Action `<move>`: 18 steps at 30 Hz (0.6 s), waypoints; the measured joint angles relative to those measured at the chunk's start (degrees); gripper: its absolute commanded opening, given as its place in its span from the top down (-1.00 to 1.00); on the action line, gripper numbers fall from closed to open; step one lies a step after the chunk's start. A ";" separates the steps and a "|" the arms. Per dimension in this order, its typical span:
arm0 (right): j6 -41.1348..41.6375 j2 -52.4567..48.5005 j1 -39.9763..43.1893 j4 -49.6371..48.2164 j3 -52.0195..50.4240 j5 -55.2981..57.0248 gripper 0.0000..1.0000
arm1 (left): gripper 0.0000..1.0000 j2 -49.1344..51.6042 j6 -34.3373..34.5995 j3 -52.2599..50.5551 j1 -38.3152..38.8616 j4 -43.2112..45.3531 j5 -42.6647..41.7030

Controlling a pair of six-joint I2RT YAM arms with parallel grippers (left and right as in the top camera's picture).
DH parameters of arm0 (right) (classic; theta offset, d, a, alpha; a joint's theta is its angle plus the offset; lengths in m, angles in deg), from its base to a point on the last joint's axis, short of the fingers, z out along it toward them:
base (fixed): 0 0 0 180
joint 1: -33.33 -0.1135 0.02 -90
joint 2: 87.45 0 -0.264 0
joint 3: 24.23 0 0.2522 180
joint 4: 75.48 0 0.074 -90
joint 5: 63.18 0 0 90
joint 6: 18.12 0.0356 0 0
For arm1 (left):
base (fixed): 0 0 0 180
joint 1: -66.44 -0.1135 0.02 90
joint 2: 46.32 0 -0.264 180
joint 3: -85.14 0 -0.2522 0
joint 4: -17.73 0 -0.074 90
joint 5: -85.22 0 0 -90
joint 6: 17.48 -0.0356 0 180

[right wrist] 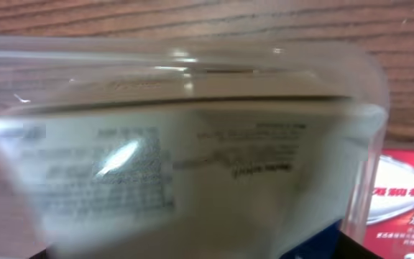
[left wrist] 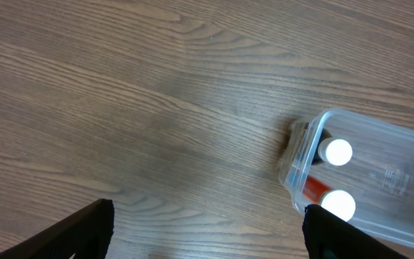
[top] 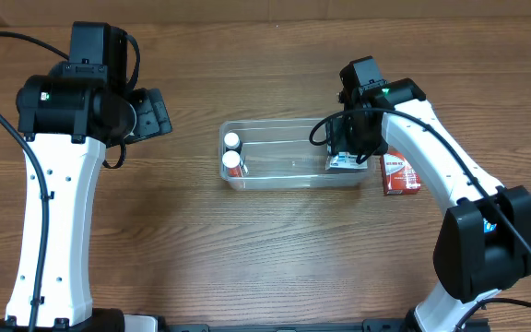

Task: Pack container
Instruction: 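Lower the white box into the container's right end and release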

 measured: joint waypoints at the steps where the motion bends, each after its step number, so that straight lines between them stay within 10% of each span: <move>1: -0.02 0.00 0.00 -0.11 0.00 0.20 -0.63 | -0.72 0.00 0.00 0.00 0.00 0.02 0.00; 18: 1.90 2.95 0.07 5.57 5.25 4.74 -1.00 | -0.72 0.00 0.00 0.00 0.00 -0.22 0.00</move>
